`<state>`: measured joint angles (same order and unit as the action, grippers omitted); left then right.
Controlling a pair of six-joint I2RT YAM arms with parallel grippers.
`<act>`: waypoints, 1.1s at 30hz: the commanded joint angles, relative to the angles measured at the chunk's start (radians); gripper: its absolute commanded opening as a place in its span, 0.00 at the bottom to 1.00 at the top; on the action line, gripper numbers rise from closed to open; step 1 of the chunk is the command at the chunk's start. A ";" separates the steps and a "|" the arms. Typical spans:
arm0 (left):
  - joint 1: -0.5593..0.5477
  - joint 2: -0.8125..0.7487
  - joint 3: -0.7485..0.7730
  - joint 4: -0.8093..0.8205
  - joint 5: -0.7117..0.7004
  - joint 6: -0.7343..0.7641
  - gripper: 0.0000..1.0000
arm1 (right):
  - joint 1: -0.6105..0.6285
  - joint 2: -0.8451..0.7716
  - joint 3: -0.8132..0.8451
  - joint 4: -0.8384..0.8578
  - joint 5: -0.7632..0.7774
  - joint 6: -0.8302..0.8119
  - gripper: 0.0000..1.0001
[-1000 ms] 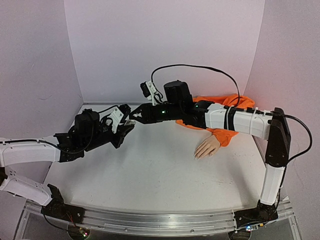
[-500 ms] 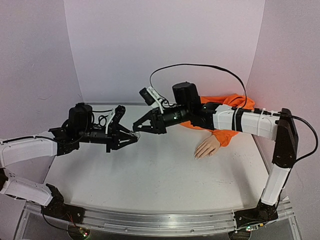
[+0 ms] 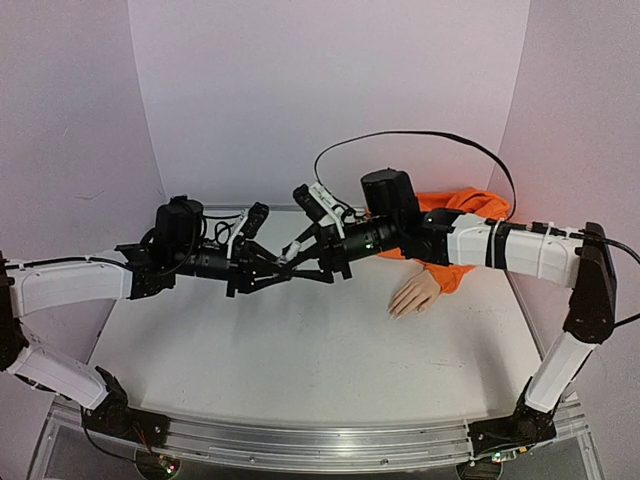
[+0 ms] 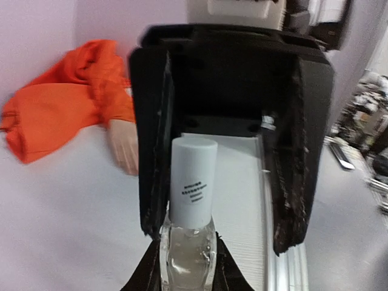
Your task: Paint the nails
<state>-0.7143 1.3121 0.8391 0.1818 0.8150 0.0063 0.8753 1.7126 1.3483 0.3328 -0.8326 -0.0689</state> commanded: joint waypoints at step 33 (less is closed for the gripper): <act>-0.143 -0.107 -0.116 0.100 -0.964 0.241 0.00 | 0.040 0.203 0.230 0.149 0.472 0.625 0.37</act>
<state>-0.8528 1.2381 0.7223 0.2203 -0.1730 0.2367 0.9157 1.9060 1.5230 0.4072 -0.3298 0.5461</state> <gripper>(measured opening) 0.213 0.424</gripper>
